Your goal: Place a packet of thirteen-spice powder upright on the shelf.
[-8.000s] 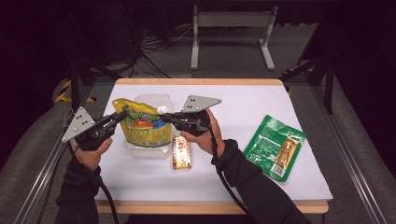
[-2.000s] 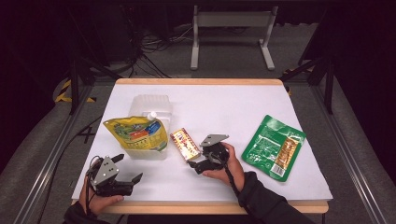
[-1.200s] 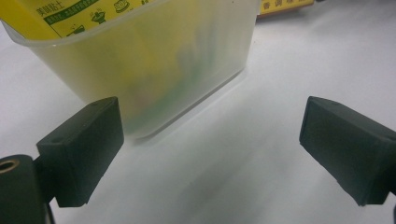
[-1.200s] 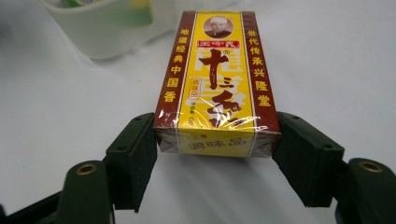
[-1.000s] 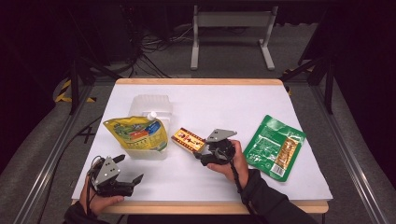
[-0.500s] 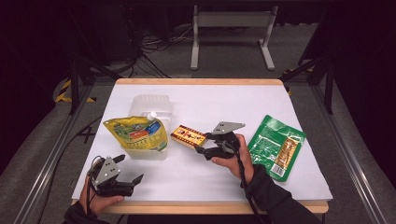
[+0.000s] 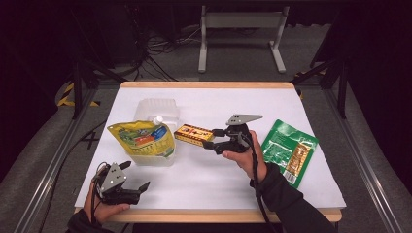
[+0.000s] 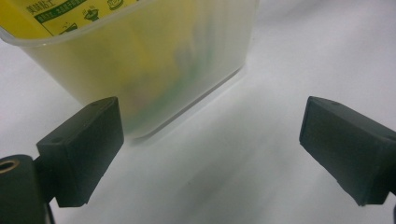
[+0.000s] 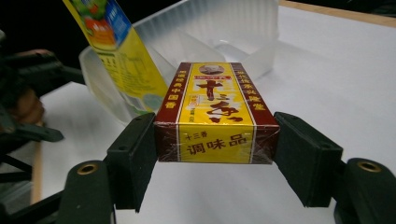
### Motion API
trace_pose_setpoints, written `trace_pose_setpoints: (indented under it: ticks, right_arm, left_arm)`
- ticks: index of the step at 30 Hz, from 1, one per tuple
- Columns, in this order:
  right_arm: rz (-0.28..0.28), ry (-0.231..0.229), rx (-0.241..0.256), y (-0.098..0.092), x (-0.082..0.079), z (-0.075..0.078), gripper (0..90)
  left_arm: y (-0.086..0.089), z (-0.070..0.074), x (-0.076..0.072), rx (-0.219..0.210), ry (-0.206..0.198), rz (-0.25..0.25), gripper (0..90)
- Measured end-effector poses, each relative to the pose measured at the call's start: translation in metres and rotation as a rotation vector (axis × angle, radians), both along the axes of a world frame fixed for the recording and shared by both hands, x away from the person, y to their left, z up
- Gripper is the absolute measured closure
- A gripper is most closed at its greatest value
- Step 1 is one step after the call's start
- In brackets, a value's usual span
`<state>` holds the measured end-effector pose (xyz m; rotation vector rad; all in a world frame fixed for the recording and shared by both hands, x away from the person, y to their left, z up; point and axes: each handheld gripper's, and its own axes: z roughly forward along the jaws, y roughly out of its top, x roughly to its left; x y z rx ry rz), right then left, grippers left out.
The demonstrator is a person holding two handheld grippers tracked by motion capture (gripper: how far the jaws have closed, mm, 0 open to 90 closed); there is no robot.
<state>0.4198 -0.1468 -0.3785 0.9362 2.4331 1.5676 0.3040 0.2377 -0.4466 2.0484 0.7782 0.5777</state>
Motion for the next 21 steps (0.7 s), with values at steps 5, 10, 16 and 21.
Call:
trace_pose_setpoints:
  ticks: [5,10,16,21]
  right_arm:
    - [0.012,0.060,0.057,0.003,0.010,0.000,33.7]
    - [0.040,0.156,0.117,0.010,0.019,-0.005,33.7]
    - [0.034,0.236,0.131,0.020,0.027,-0.004,33.6]
    - [0.015,0.279,0.118,0.034,0.036,-0.002,33.5]
  left_arm:
    - [-0.001,0.000,0.000,0.004,0.004,-0.004,7.1]
    - [-0.002,-0.001,0.000,0.008,0.006,-0.010,7.1]
    - [-0.002,-0.001,0.000,0.008,0.005,-0.015,7.2]
    - [-0.002,-0.001,0.000,0.011,0.006,-0.016,7.2]
